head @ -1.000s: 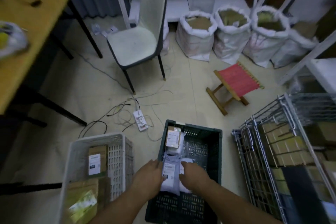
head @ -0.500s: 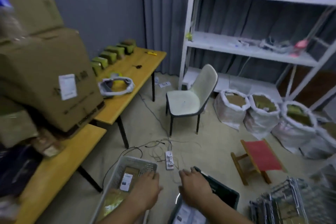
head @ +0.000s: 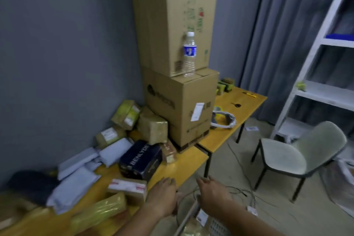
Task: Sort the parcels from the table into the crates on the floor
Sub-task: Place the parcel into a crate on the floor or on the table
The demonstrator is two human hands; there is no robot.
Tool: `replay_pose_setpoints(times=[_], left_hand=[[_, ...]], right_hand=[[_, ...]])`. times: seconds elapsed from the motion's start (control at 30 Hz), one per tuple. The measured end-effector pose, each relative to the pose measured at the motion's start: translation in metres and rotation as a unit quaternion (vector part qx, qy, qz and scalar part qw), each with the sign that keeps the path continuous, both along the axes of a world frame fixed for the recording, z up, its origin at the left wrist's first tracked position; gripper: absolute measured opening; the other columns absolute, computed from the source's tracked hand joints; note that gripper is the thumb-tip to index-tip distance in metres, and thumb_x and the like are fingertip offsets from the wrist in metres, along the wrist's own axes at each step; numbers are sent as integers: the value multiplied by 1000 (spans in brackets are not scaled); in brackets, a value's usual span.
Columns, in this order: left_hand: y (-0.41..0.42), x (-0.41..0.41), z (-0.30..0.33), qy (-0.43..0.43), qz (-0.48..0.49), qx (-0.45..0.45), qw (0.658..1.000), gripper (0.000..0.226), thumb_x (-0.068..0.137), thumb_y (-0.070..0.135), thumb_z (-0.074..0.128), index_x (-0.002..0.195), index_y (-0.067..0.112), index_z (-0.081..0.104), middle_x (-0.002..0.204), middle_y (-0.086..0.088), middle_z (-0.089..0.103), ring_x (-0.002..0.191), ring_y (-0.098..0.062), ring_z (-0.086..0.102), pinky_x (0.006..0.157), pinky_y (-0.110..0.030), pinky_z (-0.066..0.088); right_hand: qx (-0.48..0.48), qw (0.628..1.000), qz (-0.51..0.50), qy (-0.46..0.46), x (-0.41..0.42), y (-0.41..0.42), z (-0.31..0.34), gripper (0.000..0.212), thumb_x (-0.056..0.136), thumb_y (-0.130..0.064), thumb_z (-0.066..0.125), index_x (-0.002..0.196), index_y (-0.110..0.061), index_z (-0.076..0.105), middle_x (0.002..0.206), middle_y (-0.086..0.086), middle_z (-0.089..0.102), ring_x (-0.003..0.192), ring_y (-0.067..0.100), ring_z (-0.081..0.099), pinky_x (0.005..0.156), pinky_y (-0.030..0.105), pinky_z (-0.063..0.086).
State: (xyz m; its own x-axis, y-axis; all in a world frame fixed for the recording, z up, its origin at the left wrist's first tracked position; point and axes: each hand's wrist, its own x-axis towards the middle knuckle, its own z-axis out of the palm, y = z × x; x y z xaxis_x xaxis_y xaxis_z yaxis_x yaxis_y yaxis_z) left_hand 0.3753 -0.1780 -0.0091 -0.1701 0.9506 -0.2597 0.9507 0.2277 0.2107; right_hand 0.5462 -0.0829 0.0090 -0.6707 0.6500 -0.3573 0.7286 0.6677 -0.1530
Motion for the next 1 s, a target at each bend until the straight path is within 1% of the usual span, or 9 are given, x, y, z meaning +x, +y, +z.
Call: replay_pose_setpoints(times=[0.13,0.2,0.3,0.47,0.63,0.73,0.87,0.93,1.0], left_hand=[[-47,-83,-4,-23,86,13,996,61,105,46,39,152,8,32,158,-12,34,147,-29,29,117,-41,32],[-69,-112,-4,-23,115,17,993,60,105,42,41,153,7,30,160,-12,31,148,-28,28,117,-38,30],[-95,-148,-12,-10,151,18,988,55,101,37,47,148,8,38,154,-9,40,141,-26,36,112,-36,36],[-121,-189,-39,-34,196,10,980,58,101,44,47,148,11,40,150,-7,45,138,-23,40,113,-37,38],[-129,-206,-64,-36,206,-32,977,66,94,51,57,147,16,39,149,-3,46,138,-23,42,109,-36,40],[-128,-211,-88,-45,204,-75,975,82,81,57,71,146,19,37,147,-2,45,136,-23,43,107,-38,42],[-119,-216,-117,-1,168,-151,974,110,77,46,81,157,11,16,162,-13,22,150,-33,21,121,-43,25],[-113,-220,-125,29,165,-171,971,109,79,38,82,158,10,12,162,-14,19,150,-34,18,122,-43,22],[-108,-223,-133,49,167,-169,970,99,82,24,78,157,11,14,159,-13,24,147,-34,24,120,-41,26]], right_hand=[[16,998,67,-4,-91,-28,5,61,108,-34,39,161,-12,18,168,5,20,156,31,10,124,45,24],[29,995,91,-4,-127,-40,5,61,107,-35,41,160,-12,20,167,5,22,156,30,11,125,43,23],[34,992,124,-8,-169,-55,1,60,105,-35,43,158,-16,23,164,5,29,155,28,17,125,42,22],[60,987,149,-26,-209,-71,-15,49,100,-39,47,143,-16,40,143,8,54,134,25,49,116,40,38],[37,985,167,-38,-232,-71,-24,51,101,-33,51,146,-16,37,145,8,51,139,27,41,113,40,40],[5,985,171,-38,-245,-64,-35,51,101,-33,52,146,-15,37,144,8,50,136,27,44,109,39,44],[-29,983,180,-22,-261,-49,-56,48,102,-37,50,144,-16,40,143,6,51,133,26,47,106,38,45],[-52,981,185,-22,-268,-39,-66,47,102,-38,50,143,-16,41,142,6,52,131,26,49,106,39,46],[-76,978,195,-27,-276,-29,-73,48,102,-37,50,144,-16,40,143,7,51,131,26,48,107,40,46]])
